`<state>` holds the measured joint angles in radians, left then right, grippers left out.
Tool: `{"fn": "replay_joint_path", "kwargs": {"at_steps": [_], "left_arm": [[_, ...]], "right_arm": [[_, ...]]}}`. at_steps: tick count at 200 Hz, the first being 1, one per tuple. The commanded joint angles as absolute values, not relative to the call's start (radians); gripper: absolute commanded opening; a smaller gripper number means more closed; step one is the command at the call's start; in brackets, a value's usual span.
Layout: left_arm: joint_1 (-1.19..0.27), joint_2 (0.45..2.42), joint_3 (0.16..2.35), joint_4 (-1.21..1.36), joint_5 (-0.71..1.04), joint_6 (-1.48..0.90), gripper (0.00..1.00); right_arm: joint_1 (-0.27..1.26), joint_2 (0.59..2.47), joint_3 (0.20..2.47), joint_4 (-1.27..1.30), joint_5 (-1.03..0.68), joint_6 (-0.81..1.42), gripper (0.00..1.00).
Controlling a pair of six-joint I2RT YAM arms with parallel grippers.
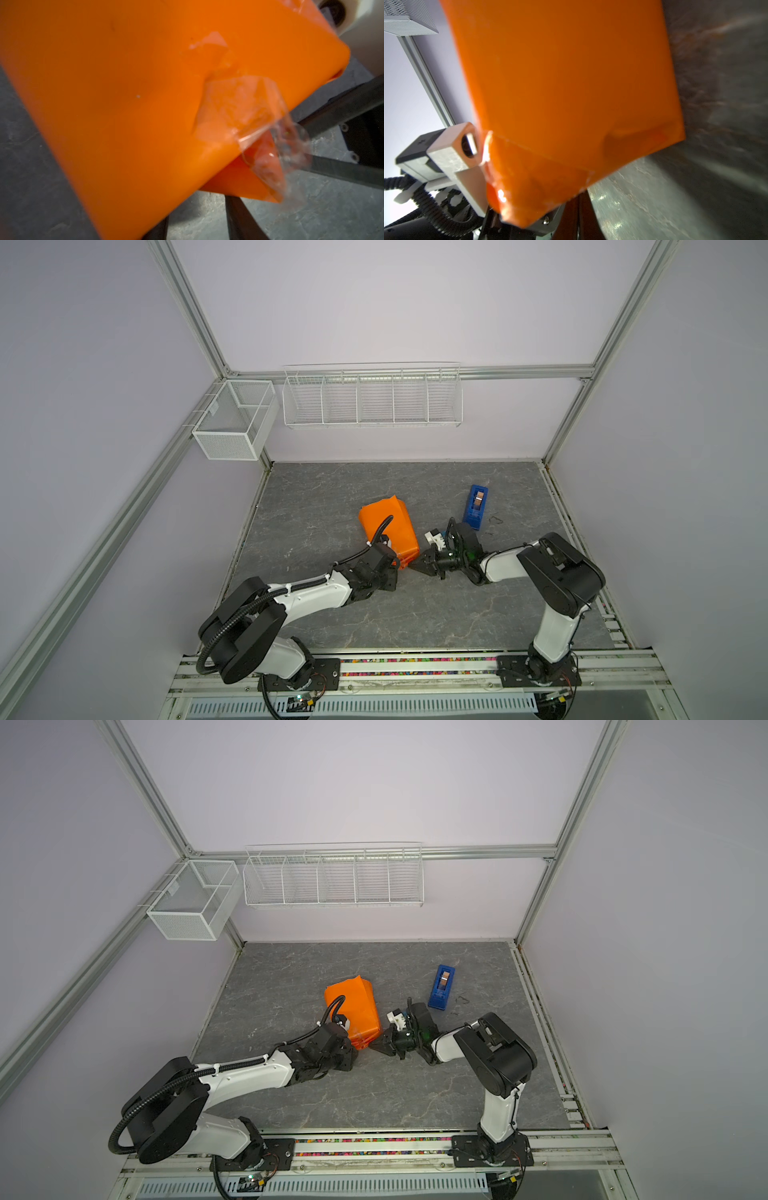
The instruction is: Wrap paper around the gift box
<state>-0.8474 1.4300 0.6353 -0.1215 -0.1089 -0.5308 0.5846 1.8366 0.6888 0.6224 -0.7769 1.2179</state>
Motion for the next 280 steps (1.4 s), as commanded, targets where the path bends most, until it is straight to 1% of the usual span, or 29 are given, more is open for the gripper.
{"fn": "replay_joint_path", "kwargs": {"at_steps": [1, 24, 46, 93, 121, 124, 159, 168, 178, 203, 223, 280], "left_arm": [[-0.834, 1.426, 0.638, -0.11, -0.142, -0.564, 0.44], [-0.827, 1.433, 0.64, -0.118, -0.15, -0.576, 0.44], [-0.819, 1.44, 0.643, -0.125, -0.158, -0.587, 0.44], [-0.809, 1.46, 0.659, -0.149, -0.168, -0.607, 0.44], [-0.801, 1.465, 0.664, -0.158, -0.172, -0.62, 0.44], [-0.8, 1.466, 0.664, -0.158, -0.172, -0.621, 0.44], [-0.787, 1.473, 0.671, -0.162, -0.168, -0.632, 0.44], [-0.784, 1.473, 0.674, -0.163, -0.165, -0.635, 0.44], [-0.781, 1.477, 0.678, -0.165, -0.164, -0.64, 0.44], [-0.776, 1.483, 0.686, -0.171, -0.158, -0.647, 0.44], [-0.769, 1.493, 0.694, -0.182, -0.155, -0.656, 0.44], [-0.742, 1.506, 0.698, -0.185, -0.131, -0.679, 0.45]], "right_arm": [[0.591, 1.779, 0.716, 0.518, -0.747, 1.166, 0.09], [0.591, 1.721, 0.758, 0.35, -0.705, 1.054, 0.12], [0.593, 1.697, 0.792, 0.28, -0.693, 0.995, 0.15], [0.618, 1.741, 0.865, 0.267, -0.725, 0.962, 0.33], [0.632, 1.774, 0.873, 0.275, -0.732, 0.967, 0.38], [0.635, 1.777, 0.899, 0.279, -0.734, 0.969, 0.38], [0.649, 1.807, 0.93, 0.265, -0.736, 0.97, 0.38], [0.649, 1.812, 0.933, 0.26, -0.735, 0.967, 0.38], [0.651, 1.816, 0.935, 0.26, -0.735, 0.969, 0.35], [0.653, 1.808, 0.945, 0.256, -0.733, 0.971, 0.17], [0.653, 1.786, 0.958, 0.229, -0.726, 0.965, 0.07], [0.657, 1.701, 0.96, 0.117, -0.7, 0.946, 0.07]]}}
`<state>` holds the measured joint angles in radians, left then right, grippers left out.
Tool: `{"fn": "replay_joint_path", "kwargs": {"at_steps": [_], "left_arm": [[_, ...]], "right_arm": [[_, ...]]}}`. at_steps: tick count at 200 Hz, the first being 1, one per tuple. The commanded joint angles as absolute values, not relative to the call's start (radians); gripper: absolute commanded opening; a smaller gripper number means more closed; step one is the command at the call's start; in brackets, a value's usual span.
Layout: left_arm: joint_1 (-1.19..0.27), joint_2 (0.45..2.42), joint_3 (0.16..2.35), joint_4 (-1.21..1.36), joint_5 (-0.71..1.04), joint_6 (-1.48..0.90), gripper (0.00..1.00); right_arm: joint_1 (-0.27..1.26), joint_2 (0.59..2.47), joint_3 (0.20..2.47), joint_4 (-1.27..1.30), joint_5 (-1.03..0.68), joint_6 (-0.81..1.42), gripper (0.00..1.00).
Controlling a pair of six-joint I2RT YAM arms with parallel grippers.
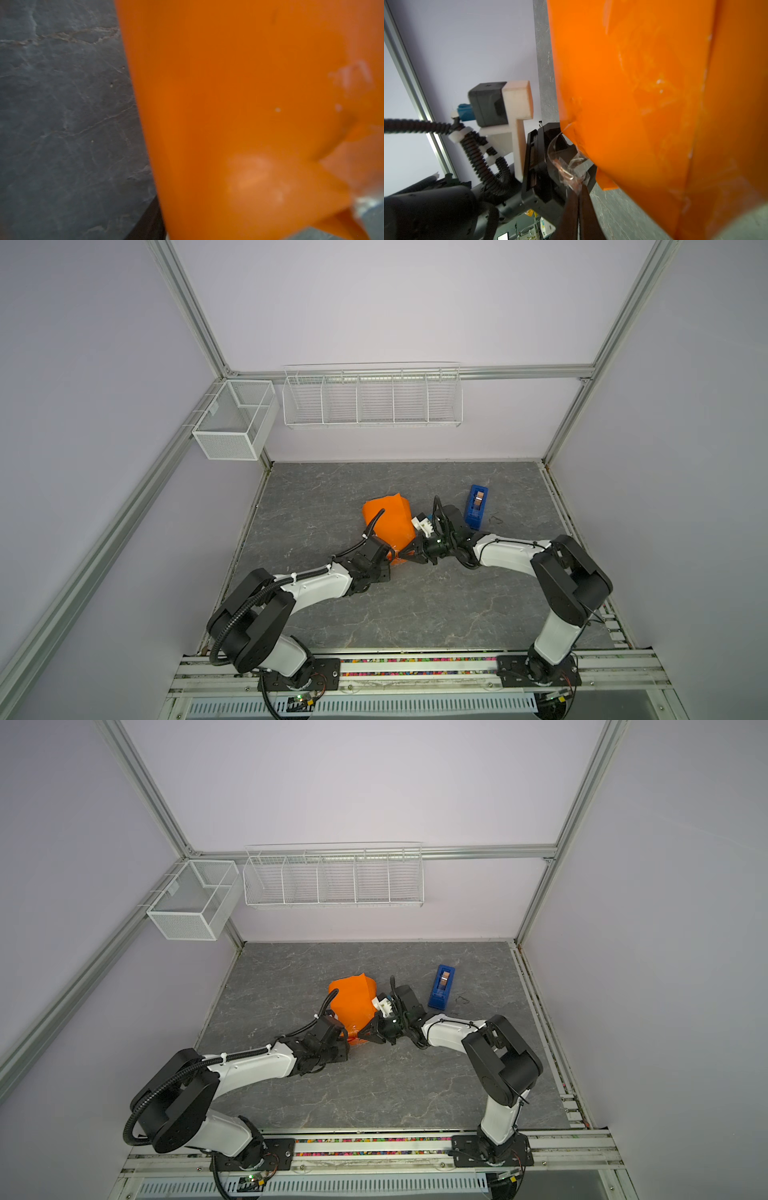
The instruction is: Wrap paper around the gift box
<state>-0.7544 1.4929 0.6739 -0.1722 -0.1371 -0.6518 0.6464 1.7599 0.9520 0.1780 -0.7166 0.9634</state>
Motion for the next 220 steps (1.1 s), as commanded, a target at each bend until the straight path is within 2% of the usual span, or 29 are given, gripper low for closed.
{"fn": "replay_joint_path", "kwargs": {"at_steps": [1, 81, 178, 220], "left_arm": [[-0.741, 1.507, 0.698, -0.185, -0.131, -0.68, 0.45], [-0.712, 1.524, 0.706, -0.184, -0.1, -0.699, 0.45], [-0.696, 1.527, 0.703, -0.183, -0.079, -0.711, 0.45], [-0.696, 1.516, 0.699, -0.181, -0.068, -0.71, 0.45]], "right_arm": [[0.657, 1.7, 0.958, 0.116, -0.7, 0.946, 0.07], [0.686, 1.687, 0.902, 0.102, -0.672, 0.974, 0.07], [0.705, 1.8, 0.86, 0.21, -0.605, 0.995, 0.07], [0.703, 1.823, 0.902, 0.232, -0.545, 0.993, 0.13]]}}
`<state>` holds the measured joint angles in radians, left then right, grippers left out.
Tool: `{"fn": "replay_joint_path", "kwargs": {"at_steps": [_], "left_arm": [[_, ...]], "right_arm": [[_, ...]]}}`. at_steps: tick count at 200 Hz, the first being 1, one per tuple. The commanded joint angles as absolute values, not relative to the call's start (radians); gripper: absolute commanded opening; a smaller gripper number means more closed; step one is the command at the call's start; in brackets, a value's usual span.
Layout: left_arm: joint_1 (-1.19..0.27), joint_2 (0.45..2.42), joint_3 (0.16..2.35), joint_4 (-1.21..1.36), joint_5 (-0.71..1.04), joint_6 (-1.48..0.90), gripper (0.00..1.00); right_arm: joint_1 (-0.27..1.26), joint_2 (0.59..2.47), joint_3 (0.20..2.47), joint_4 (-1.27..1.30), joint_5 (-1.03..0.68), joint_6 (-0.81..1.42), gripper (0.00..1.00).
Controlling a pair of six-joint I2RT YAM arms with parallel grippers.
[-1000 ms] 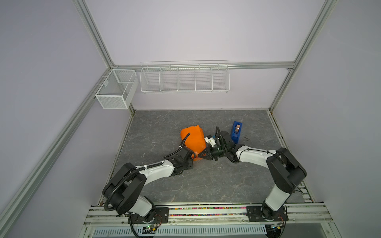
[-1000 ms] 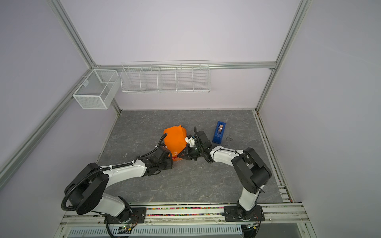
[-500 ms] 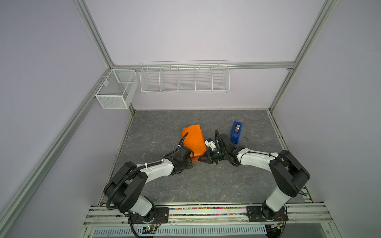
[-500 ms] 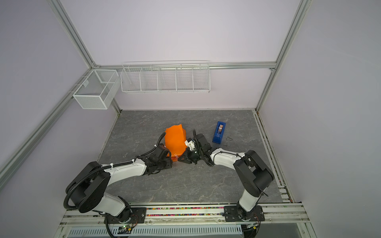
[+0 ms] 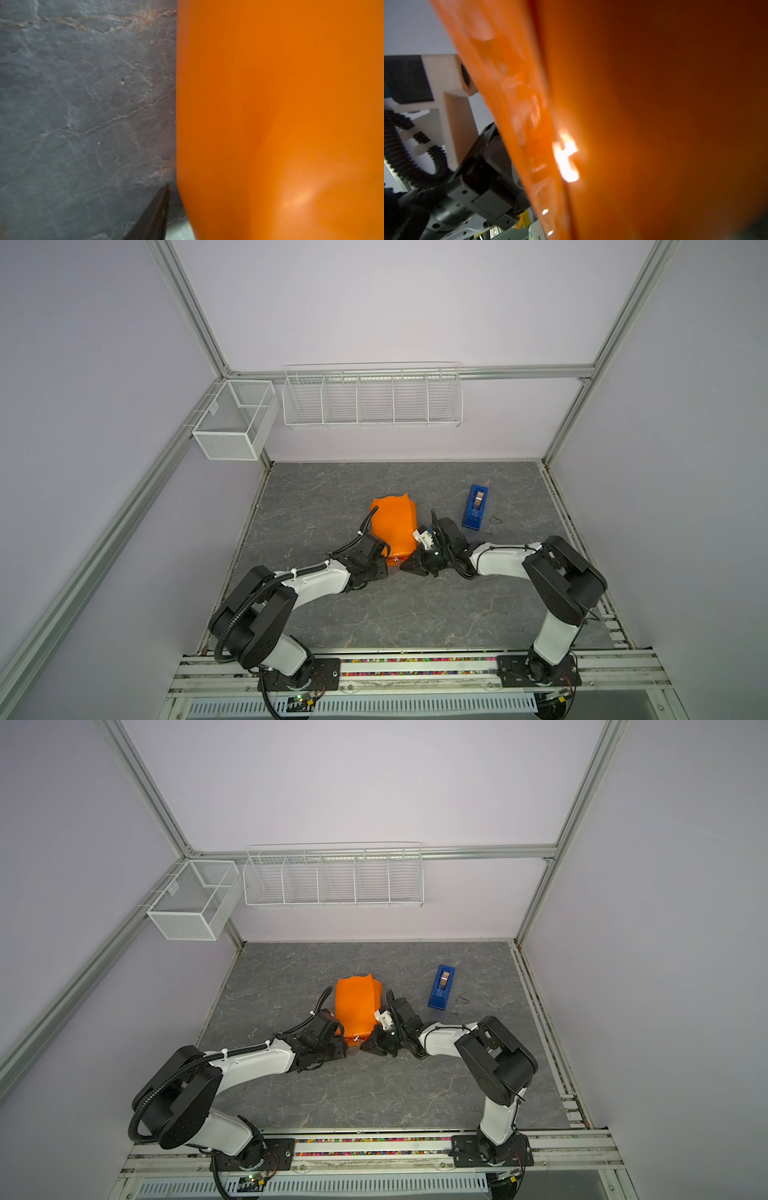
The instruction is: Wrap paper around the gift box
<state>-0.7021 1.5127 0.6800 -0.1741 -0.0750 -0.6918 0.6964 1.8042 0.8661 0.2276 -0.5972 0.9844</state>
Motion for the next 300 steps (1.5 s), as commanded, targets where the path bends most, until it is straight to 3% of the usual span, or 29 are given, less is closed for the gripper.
{"fn": "replay_joint_path", "kwargs": {"at_steps": [1, 143, 182, 206, 257, 300], "left_arm": [[-0.696, 1.516, 0.698, -0.181, -0.068, -0.71, 0.45], [-0.688, 1.322, 0.789, -0.276, 0.034, -0.645, 0.45], [-0.683, 1.427, 0.909, -0.276, 0.19, -0.637, 0.33], [-0.673, 1.521, 0.98, -0.297, 0.257, -0.617, 0.2], [-0.644, 1.612, 1.009, -0.32, 0.191, -0.607, 0.08], [-0.625, 1.646, 1.017, -0.325, 0.185, -0.597, 0.06]], "right_arm": [[0.704, 1.823, 0.904, 0.233, -0.543, 0.992, 0.13], [0.703, 1.899, 0.992, 0.257, -0.472, 1.009, 0.17], [0.704, 1.903, 0.996, 0.258, -0.476, 1.011, 0.16], [0.702, 1.899, 1.0, 0.257, -0.476, 1.009, 0.16], [0.698, 1.877, 0.982, 0.262, -0.474, 1.011, 0.16], [0.698, 1.806, 0.939, 0.204, -0.446, 1.012, 0.35]]}}
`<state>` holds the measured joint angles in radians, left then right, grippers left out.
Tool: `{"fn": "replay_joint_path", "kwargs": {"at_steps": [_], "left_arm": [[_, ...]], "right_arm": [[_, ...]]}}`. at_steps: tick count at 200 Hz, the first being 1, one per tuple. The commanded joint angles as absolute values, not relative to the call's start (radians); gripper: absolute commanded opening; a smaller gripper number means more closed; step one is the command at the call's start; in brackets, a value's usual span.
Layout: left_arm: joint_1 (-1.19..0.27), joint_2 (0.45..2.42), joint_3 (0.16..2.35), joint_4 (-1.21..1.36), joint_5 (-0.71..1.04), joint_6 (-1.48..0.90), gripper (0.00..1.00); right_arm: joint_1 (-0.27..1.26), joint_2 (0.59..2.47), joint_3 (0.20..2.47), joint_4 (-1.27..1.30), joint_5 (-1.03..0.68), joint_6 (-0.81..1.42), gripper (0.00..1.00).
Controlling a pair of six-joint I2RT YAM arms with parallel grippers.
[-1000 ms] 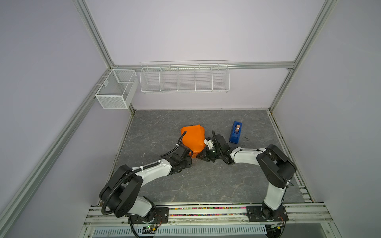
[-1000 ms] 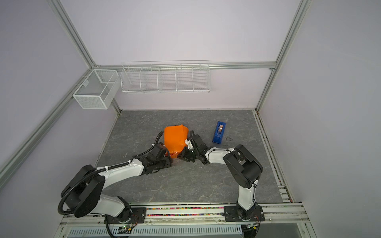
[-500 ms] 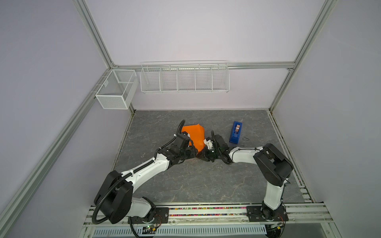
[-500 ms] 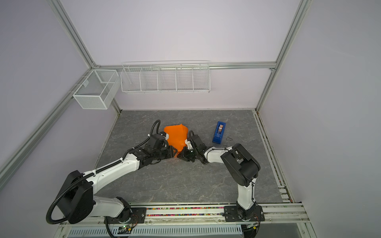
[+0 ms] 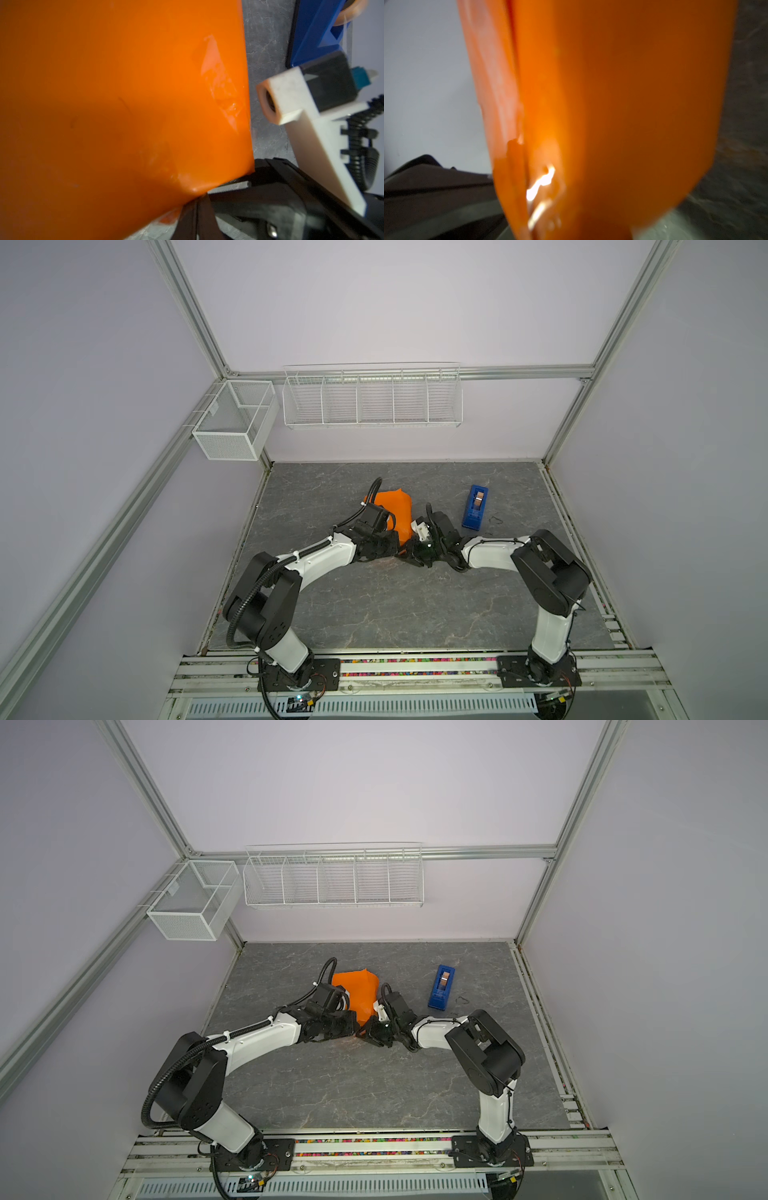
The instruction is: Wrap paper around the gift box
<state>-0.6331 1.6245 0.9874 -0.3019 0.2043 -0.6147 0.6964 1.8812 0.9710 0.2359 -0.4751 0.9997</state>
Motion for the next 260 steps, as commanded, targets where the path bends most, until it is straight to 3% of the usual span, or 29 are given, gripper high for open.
{"fn": "replay_joint_path", "kwargs": {"at_steps": [1, 17, 39, 74, 111, 204, 260], "left_arm": [[-0.625, 1.647, 1.017, -0.325, 0.186, -0.597, 0.06], [-0.625, 1.651, 1.016, -0.322, 0.194, -0.6, 0.06], [-0.625, 1.649, 1.009, -0.316, 0.199, -0.601, 0.06], [-0.624, 1.649, 1.014, -0.319, 0.202, -0.6, 0.06], [-0.623, 1.642, 1.015, -0.325, 0.209, -0.597, 0.05], [-0.623, 1.569, 1.158, -0.434, 0.265, -0.532, 0.09], [-0.581, 1.712, 1.324, -0.632, 0.223, -0.372, 0.07]], "right_arm": [[0.698, 1.804, 0.938, 0.201, -0.445, 1.012, 0.35], [0.702, 1.776, 0.903, 0.197, -0.431, 1.026, 0.34], [0.717, 1.774, 0.843, 0.345, -0.463, 1.087, 0.16], [0.74, 1.833, 0.849, 0.544, -0.493, 1.17, 0.07], [0.742, 1.933, 0.862, 0.75, -0.466, 1.263, 0.07], [0.722, 2.002, 0.921, 0.714, -0.42, 1.256, 0.07], [0.72, 2.003, 0.931, 0.701, -0.423, 1.253, 0.07]]}}
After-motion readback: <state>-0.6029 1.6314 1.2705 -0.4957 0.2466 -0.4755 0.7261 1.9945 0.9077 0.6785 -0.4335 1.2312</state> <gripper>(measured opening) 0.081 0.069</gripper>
